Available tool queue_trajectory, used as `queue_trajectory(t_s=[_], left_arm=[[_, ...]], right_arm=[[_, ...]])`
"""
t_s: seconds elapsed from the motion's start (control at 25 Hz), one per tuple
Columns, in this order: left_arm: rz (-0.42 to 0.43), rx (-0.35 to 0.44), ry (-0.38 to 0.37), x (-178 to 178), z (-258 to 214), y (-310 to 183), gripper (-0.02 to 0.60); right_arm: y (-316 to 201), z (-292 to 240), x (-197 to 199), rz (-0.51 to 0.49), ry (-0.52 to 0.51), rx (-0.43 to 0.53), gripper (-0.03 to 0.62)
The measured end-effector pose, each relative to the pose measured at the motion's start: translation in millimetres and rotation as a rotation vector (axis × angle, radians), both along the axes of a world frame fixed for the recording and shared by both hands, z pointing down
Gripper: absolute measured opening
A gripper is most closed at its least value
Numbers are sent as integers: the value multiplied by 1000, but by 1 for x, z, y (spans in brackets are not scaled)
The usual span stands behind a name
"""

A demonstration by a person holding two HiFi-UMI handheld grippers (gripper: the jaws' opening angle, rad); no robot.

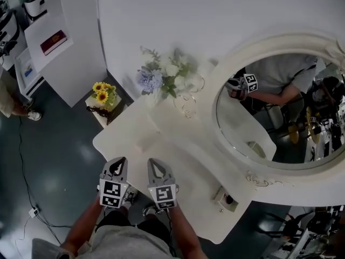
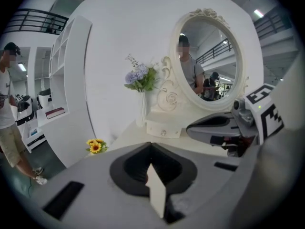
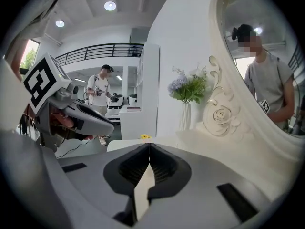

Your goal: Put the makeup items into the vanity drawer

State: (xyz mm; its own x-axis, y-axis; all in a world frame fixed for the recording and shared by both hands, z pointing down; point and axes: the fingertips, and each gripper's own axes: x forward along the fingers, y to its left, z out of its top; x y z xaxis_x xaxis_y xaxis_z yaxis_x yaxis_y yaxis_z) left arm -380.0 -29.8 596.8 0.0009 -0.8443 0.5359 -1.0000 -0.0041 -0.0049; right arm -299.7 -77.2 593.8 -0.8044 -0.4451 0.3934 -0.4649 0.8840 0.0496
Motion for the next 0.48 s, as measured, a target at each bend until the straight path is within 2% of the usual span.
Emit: queue_trajectory(t_s=[0.48], left_arm=[[26,-68,36,-25,49,-4,0]], right_arm=[[-17,61,-29,29,79,-78,18]])
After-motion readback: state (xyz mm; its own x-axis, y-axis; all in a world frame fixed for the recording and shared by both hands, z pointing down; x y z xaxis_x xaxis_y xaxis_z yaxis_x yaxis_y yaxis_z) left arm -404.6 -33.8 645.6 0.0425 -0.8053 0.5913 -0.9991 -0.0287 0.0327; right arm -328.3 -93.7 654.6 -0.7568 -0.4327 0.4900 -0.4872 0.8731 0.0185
